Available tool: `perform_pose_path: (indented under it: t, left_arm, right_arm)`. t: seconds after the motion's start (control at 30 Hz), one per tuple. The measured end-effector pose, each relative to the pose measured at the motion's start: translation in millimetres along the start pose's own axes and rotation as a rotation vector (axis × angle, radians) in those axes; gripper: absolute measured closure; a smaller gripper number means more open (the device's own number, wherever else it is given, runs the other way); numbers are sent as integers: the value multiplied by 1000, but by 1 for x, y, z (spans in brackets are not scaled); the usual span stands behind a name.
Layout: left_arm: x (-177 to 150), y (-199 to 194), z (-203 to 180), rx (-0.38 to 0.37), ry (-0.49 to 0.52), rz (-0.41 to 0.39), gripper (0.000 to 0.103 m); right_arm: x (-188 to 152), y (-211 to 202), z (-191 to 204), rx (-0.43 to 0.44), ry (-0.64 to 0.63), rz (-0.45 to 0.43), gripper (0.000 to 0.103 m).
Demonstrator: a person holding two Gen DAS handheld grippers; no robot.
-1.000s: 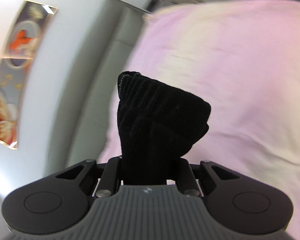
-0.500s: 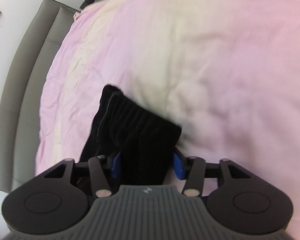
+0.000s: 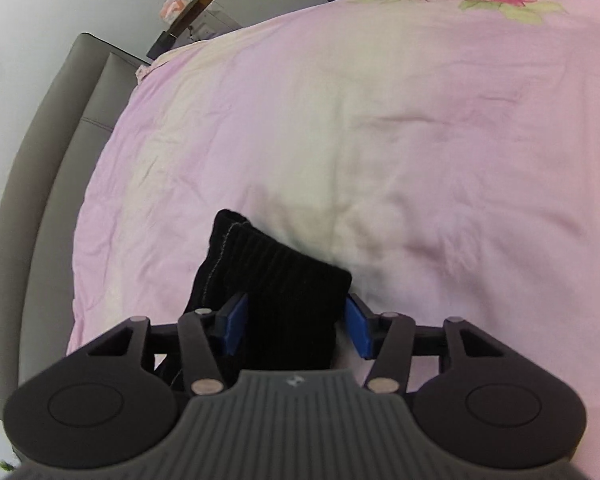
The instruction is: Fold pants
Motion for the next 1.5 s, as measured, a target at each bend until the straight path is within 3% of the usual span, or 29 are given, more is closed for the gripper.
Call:
perform_pose_path:
  t: [0.23,0.33,0.5,0.73,0.87,0.93,0.97,1.03,1.1,1.27,1.4,1.5]
  left_arm:
    - [-64,28,-102,-140,309,113,17]
    - [-102,46,-155,-236,365,187,17]
    - [-173,73,-244,-392,463,333,17]
    - [-255,92,-358,-510,679,437,17]
    - [-279,104,-392,-538,740,469,17]
    - [-288,115,-399,-510,757,489,17]
    - [-291,121,-399,-490,760,495,17]
    - [-293,134,-397,-478,733,510,11]
    - [-293,144,-390,-465,686,523,5]
    - [-297,160,-380,-442,632,542,0]
    - [-291,153,-374,-450,586,538,0]
    - [-274,142,-358,-458,510,513,11]
  right_arm:
    - [-41,6,-29,94,160,111,47]
    - [-51,14,-32,133,227,125,47]
    - [-52,25,-21,173,225,112,45]
    - [-47,47,-24,239,240,117,47]
    - [-46,58,-33,281,280,122,50]
    - [-45,64,-31,308,266,128,51]
    - [-45,67,-28,322,248,130,53]
    - [-45,74,-21,336,201,134,77]
    - [-45,78,-15,351,157,123,89]
    - [-44,49,9,329,5,-4,91]
    - [-60,-4,61,277,-317,-245,91]
    - [-92,-41,102,261,-573,-438,91]
Point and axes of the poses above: each gripper's, at about its wrist camera, not at the fingertips, and y roughly the way its jaws point, z to its left, x to its top, the point moved 1 cm from there along y, roughly the way its jaws point, and after that the axes turned 9 degrees about -x, right-handed, at the moved point
